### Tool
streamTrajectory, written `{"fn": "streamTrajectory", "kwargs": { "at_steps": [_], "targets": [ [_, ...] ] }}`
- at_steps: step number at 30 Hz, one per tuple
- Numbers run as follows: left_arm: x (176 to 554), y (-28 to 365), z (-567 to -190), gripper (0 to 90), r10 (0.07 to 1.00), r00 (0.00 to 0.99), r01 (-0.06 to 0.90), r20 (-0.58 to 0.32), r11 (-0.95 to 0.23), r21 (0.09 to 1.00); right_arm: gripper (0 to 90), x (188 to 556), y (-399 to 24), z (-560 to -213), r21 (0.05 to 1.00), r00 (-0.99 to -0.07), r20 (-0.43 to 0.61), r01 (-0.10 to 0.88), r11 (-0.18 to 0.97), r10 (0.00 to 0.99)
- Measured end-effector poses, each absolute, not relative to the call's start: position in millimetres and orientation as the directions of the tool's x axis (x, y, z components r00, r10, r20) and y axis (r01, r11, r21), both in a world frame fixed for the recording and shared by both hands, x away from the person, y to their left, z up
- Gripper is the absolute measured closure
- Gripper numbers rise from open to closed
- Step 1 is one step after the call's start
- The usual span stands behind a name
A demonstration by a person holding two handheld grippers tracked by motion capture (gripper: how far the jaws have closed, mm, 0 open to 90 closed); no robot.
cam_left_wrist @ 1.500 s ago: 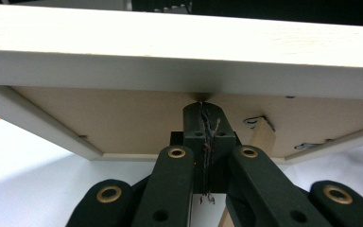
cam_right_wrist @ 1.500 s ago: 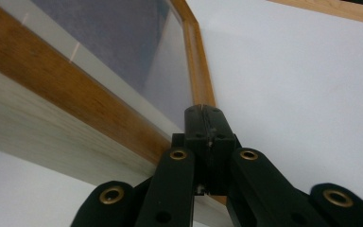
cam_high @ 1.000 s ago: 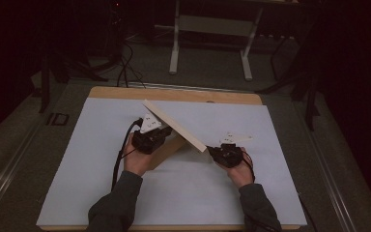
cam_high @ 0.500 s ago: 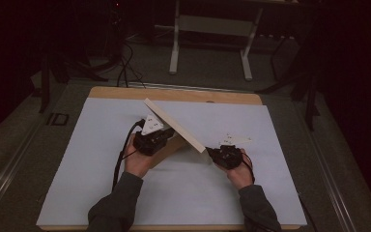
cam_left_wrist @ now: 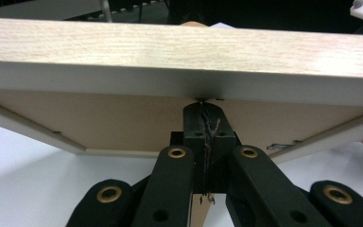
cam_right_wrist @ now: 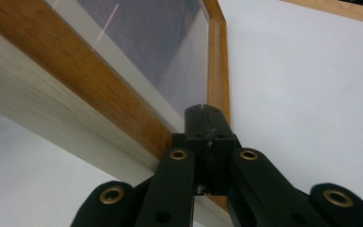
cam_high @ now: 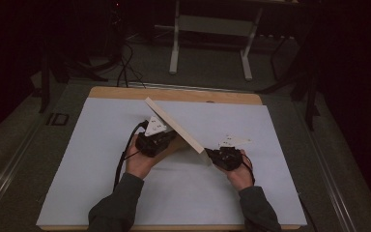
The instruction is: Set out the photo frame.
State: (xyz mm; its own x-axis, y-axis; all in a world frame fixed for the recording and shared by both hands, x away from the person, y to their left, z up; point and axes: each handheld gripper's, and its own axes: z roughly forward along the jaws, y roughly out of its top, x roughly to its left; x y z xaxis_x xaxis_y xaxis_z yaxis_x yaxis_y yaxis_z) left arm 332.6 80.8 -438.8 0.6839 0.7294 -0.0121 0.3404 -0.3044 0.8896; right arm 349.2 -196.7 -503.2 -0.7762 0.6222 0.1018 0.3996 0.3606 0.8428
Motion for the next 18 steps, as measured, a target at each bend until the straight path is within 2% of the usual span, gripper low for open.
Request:
{"fn": "streamTrajectory", "kwargs": {
  "at_steps": [18],
  "targets": [
    [333.6, 74.1, -441.1, 90.0, 0.723, 0.691, 0.345, -0.006, -0.322, 0.881, 90.0, 342.7, -190.5, -500.7, 0.838, -0.793, 0.076, 0.379, 0.392, 0.604]
  ]
}}
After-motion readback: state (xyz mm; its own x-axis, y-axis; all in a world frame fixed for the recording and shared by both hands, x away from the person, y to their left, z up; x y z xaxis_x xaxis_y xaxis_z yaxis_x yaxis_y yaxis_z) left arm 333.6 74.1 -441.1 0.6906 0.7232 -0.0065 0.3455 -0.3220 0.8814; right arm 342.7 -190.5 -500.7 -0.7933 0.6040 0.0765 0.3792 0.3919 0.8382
